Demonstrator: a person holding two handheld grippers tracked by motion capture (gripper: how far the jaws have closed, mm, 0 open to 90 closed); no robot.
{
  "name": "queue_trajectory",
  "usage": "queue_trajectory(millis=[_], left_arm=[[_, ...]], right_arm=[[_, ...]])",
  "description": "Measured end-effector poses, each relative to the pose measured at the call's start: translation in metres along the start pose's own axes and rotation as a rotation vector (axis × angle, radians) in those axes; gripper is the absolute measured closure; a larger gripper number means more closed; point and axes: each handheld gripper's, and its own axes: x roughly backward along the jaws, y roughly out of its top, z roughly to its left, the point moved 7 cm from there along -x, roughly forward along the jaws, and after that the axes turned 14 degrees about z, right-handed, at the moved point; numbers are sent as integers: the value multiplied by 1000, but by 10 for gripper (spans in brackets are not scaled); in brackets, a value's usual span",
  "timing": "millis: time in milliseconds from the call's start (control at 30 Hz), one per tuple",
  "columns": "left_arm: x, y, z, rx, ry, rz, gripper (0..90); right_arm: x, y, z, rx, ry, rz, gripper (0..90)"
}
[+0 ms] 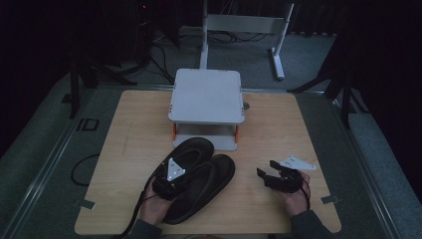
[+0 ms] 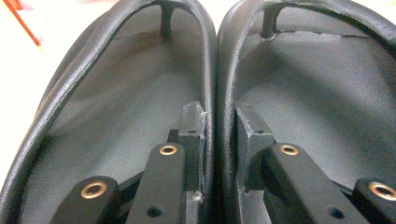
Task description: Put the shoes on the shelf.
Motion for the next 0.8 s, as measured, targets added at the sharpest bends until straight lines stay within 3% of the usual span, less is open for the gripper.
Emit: queue_trajectory(millis=[233,533,800], left_arm=[[1,8,1,21,19,-8,751],[1,22,5,84,52,-22,750],[-7,37,4,113,63,-35,750]], right_arm=[[-1,-1,0,-4,-2,4,336],[-2,-2,-1,-5,-3,8,335],[-3,-2,0,-2,-3,11,335]])
